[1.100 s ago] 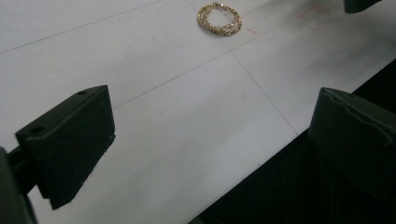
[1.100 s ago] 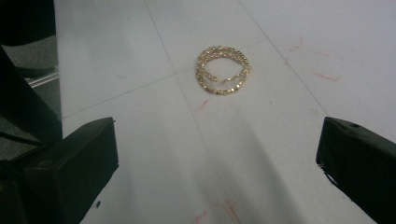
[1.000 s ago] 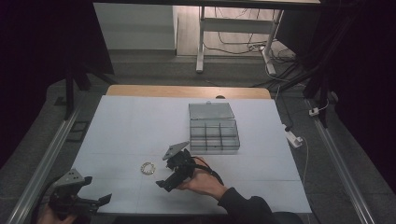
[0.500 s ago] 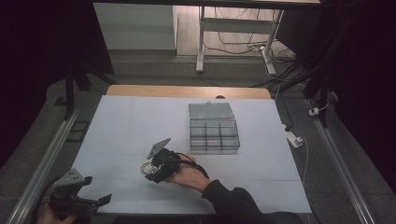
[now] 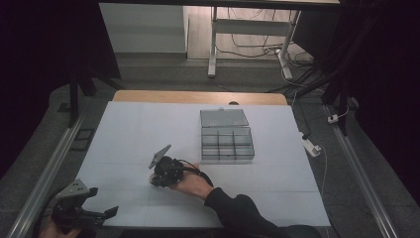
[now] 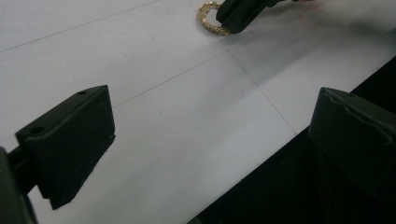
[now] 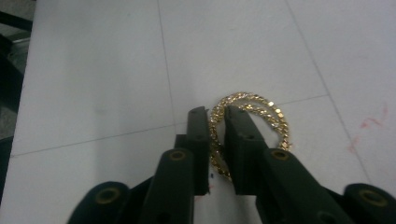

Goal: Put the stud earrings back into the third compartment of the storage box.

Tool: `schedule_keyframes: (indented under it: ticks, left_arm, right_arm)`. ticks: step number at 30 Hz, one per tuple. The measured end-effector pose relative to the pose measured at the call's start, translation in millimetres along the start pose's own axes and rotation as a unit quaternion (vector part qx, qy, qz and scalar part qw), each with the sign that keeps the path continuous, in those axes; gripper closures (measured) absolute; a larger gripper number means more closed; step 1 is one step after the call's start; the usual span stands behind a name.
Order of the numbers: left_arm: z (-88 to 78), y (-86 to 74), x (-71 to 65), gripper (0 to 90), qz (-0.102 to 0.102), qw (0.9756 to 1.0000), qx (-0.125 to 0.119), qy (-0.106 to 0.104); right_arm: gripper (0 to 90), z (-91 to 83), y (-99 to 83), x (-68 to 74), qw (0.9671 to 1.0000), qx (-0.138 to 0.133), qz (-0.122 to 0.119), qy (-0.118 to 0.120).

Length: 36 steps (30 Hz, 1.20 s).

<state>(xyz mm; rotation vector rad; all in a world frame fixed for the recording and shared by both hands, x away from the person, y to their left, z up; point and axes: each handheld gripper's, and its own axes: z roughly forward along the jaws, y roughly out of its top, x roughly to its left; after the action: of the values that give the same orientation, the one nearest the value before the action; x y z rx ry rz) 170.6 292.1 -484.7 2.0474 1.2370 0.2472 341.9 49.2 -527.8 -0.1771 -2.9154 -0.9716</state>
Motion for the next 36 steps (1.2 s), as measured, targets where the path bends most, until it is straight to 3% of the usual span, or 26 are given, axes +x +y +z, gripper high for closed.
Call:
schedule_keyframes:
  ticks: [9,17,28,36]
  left_arm:
    - [-0.1,0.1,-0.1,0.5,0.0,1.0,0.001,0.0]
    - [0.2,0.0,0.1,0.6,-0.001,1.0,0.001,0.001]
    - [1.0,0.5,-0.2,0.9,-0.002,1.0,0.004,0.003]
    - [1.1,0.8,0.1,0.9,-0.003,1.0,0.004,0.002]
  right_arm:
    - [87.3,-6.9,2.3,-0.2,0.9998,-0.012,0.004,-0.011]
    - [87.3,-19.6,1.5,-1.6,0.9997,-0.008,0.005,-0.025]
    - [87.2,-61.9,-20.5,-13.7,0.998,-0.023,0.031,-0.051]
    - [87.2,-91.5,-44.9,-32.3,0.994,-0.024,0.063,-0.086]
